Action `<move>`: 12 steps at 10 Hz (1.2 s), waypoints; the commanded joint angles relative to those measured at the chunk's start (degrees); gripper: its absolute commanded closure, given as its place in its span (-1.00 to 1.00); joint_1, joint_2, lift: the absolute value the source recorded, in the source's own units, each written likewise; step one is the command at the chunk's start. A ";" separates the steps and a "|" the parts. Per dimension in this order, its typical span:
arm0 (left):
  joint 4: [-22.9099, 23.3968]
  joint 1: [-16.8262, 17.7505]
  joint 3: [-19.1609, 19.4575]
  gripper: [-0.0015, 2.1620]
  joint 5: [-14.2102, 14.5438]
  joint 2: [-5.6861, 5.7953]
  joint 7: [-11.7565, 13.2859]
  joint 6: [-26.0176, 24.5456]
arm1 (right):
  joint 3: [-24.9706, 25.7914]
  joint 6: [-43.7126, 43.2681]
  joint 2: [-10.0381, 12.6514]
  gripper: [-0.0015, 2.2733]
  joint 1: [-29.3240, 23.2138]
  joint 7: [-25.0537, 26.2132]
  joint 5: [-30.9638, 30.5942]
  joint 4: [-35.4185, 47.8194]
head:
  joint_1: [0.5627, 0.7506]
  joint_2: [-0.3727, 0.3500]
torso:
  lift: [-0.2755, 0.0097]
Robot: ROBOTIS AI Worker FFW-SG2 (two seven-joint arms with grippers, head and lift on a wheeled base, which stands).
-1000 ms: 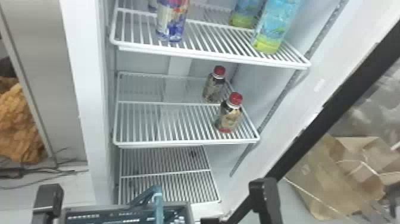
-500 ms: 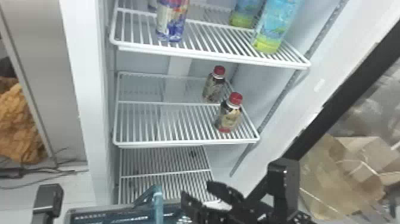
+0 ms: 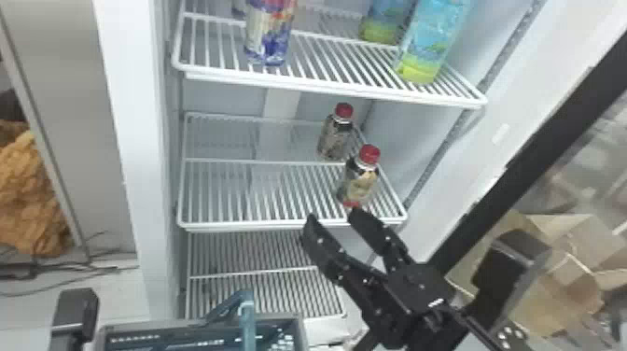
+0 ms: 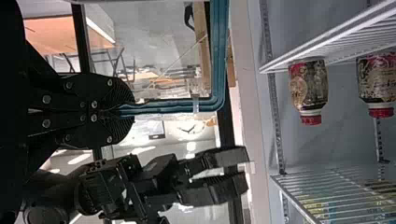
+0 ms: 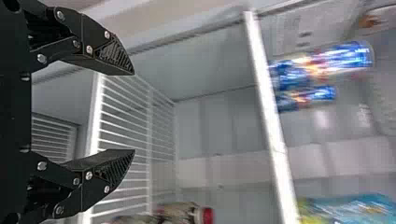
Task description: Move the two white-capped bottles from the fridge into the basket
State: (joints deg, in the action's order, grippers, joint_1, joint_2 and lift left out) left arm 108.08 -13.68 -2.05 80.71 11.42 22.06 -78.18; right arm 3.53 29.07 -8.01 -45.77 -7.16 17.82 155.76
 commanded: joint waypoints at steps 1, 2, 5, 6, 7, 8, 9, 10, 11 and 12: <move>-0.01 -0.09 0.00 0.07 0.07 0.00 0.00 0.00 | -0.78 -5.59 0.02 -0.56 -0.50 1.19 -0.23 -1.29 | 0.41 -0.94 | -0.89; 0.13 -0.09 0.00 0.07 -0.05 0.00 0.00 0.00 | -1.24 -11.36 0.19 -0.56 -0.64 2.42 -2.17 -2.98 | 0.41 -0.94 | -0.89; -0.01 -0.09 0.00 0.07 -0.05 -0.09 0.00 0.14 | -1.24 -25.42 1.25 -0.56 0.07 5.41 -6.85 -10.43 | 0.41 -0.94 | -0.89; -0.01 -0.09 0.00 0.07 -0.05 0.00 0.00 0.14 | -1.13 -27.53 1.42 -0.56 0.63 5.76 -7.54 -12.68 | 0.41 -0.94 | -0.89; -0.01 -0.09 0.00 0.07 -0.05 -0.09 0.00 0.14 | -1.13 -28.80 1.51 -0.56 1.33 5.93 -8.80 -14.79 | 0.41 -0.94 | -0.89; -0.01 -0.09 0.00 0.07 -0.05 0.00 0.00 0.00 | -1.13 -29.50 1.51 -0.55 1.89 6.11 -9.37 -16.48 | 0.41 -0.94 | -0.89; -0.01 -0.09 -0.12 0.07 -0.05 0.00 0.00 0.00 | -1.13 -30.06 1.60 -0.55 1.89 6.20 -9.25 -17.18 | 0.41 -0.94 | -0.89; -0.01 -0.09 -0.12 0.07 -0.05 0.00 0.00 0.00 | -1.13 -30.06 1.69 -0.55 1.75 6.28 -9.37 -17.18 | 0.41 -0.94 | -0.89; -0.01 -0.09 -0.12 0.07 -0.05 0.09 0.00 0.00 | -0.78 -30.06 1.95 -0.55 1.19 6.28 -9.25 -17.04 | 0.41 -0.94 | -0.89; -0.01 -0.09 -0.46 0.07 0.07 0.18 0.00 0.00 | 0.02 -30.06 2.30 -0.55 0.21 6.28 -9.25 -16.48 | 0.41 -0.94 | -0.89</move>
State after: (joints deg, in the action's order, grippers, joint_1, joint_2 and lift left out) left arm 108.07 -13.78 -2.34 80.69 11.53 22.06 -78.17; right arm 3.13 -0.98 -5.85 -45.03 -0.88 8.57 138.95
